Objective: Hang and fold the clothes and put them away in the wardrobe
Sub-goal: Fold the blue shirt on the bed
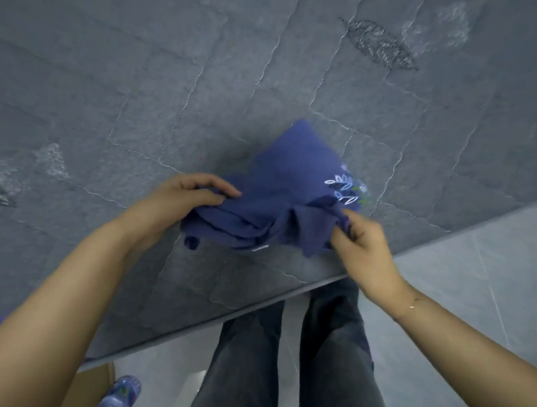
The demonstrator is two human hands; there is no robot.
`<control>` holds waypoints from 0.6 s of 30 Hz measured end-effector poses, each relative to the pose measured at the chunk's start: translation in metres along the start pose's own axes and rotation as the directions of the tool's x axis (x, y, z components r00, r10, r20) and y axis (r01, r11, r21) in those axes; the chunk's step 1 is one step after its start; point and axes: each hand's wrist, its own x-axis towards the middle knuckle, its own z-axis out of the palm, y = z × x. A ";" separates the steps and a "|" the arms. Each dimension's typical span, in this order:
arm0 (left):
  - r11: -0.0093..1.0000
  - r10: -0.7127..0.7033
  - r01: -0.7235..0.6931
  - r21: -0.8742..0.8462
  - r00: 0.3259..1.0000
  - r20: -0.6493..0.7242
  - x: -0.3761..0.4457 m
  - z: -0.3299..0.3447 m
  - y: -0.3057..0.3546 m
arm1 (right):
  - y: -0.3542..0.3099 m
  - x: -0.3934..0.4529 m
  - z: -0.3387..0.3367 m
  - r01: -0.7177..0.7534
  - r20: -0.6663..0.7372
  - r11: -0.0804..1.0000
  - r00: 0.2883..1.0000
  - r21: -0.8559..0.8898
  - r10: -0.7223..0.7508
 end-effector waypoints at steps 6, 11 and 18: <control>0.869 -0.035 0.129 -0.477 0.979 0.202 -0.046 0.013 0.087 | -0.080 0.000 -0.072 -0.222 0.032 0.873 0.972 0.435 0.231; 0.751 -0.183 0.234 -0.618 0.972 0.145 0.028 0.013 0.095 | -0.067 0.086 -0.088 -0.281 -0.023 0.822 0.942 0.495 0.336; 0.919 -0.304 0.171 -0.355 0.881 -0.362 0.090 0.071 -0.031 | 0.061 0.101 -0.062 -0.472 -0.200 0.823 0.815 0.316 0.544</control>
